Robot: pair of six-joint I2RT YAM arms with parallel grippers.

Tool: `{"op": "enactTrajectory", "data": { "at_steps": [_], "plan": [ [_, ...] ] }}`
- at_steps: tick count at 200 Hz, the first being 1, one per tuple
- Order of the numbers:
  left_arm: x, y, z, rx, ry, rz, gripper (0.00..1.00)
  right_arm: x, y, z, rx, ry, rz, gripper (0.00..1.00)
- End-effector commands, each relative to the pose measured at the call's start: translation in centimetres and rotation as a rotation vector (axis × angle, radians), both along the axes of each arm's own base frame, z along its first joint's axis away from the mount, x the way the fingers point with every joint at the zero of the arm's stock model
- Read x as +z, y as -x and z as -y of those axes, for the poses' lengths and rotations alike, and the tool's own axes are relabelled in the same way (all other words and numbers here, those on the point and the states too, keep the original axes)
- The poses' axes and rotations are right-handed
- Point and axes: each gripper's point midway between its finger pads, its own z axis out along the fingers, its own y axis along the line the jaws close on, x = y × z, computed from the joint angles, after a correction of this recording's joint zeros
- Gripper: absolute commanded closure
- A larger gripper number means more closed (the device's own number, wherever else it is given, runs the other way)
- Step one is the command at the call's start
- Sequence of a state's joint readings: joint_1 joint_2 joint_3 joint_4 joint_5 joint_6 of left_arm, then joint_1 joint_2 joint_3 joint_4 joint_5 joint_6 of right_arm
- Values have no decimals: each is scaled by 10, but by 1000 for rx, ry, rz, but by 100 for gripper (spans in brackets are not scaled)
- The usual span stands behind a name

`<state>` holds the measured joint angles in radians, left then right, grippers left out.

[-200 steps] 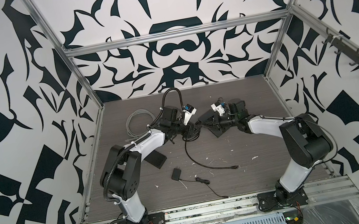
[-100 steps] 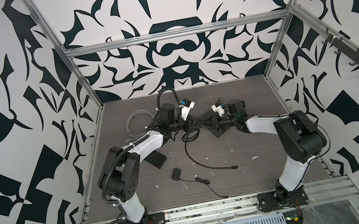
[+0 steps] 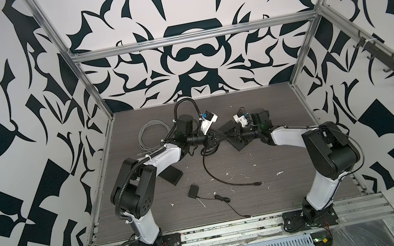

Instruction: Insert the plug into the switch port

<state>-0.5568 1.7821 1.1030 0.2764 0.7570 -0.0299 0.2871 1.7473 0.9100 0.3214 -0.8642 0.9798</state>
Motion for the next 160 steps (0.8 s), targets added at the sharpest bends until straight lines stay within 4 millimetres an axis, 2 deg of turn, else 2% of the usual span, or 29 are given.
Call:
{"op": "enactTrajectory", "data": {
  "at_steps": [1,23,47,89,134,160],
  "plan": [
    [-27,2,-8,24,-96,-27,65,25,-5,4,0,12,91,100],
    [-40,-5,-10,47,-146,-29,66,26,-3,6,1,32,103,100],
    [-45,-11,-8,47,-160,-25,65,24,-1,6,4,34,97,100],
    [-54,-10,2,22,-177,-26,65,26,0,6,7,32,100,100],
    [-55,-12,8,18,-171,-13,65,24,1,6,10,32,96,100],
    [-53,-12,10,12,-165,-15,69,24,1,6,12,31,95,100]
  ]
}}
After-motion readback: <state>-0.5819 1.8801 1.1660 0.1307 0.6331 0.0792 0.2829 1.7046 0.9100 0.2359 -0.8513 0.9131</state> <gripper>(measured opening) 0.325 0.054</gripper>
